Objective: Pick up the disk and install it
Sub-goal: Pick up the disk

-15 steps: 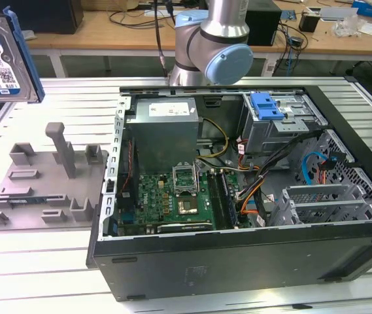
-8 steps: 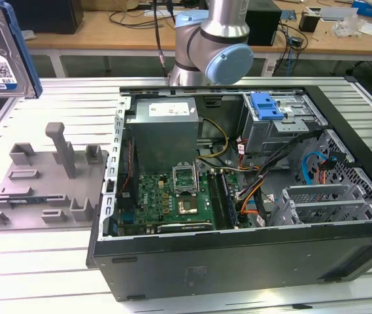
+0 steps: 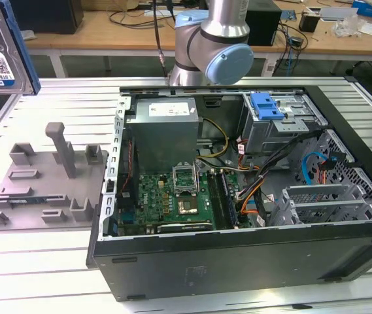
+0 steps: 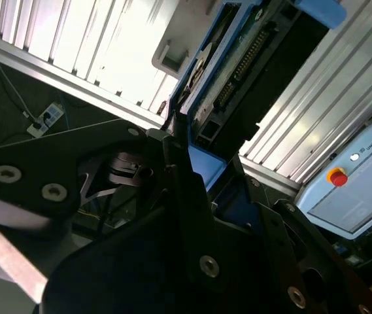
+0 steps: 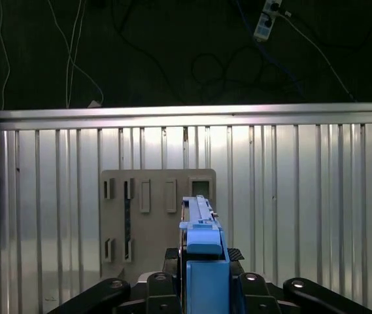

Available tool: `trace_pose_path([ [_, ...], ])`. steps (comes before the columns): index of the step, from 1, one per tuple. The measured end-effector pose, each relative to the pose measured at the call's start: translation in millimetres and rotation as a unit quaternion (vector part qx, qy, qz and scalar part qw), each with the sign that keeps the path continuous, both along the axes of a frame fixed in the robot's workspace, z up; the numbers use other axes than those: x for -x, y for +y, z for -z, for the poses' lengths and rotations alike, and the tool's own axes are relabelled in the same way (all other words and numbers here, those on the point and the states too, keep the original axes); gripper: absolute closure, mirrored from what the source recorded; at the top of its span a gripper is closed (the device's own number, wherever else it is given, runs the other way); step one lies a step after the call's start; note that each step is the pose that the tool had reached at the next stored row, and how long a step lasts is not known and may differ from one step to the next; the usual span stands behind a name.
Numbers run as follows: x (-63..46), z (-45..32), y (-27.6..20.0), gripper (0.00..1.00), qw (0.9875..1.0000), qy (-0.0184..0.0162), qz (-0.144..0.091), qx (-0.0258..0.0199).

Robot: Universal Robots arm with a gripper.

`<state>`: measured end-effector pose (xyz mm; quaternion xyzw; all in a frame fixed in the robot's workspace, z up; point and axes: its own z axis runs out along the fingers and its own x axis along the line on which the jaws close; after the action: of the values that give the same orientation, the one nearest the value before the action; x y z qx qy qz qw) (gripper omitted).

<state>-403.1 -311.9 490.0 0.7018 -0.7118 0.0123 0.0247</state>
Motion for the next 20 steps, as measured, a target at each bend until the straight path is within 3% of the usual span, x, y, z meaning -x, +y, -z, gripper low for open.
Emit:
trace_pose_path([
  [3, -0.2, -0.5, -0.4, 0.64, 1.0000, 0.0001, 0.000, 0.0001],
  [6, -14.8, -3.0, -10.1, 0.64, 1.0000, 0.0000, 0.000, 0.0000],
  [12, -32.8, -6.1, -22.5, 0.64, 1.0000, 0.0000, 0.000, 0.0000],
  [16, -49.0, -7.7, -33.9, 0.64, 1.0000, 0.0000, 0.000, 0.0000],
  [20, -73.6, -9.7, -51.2, 0.64, 1.0000, 0.0000, 0.000, 0.0000],
])
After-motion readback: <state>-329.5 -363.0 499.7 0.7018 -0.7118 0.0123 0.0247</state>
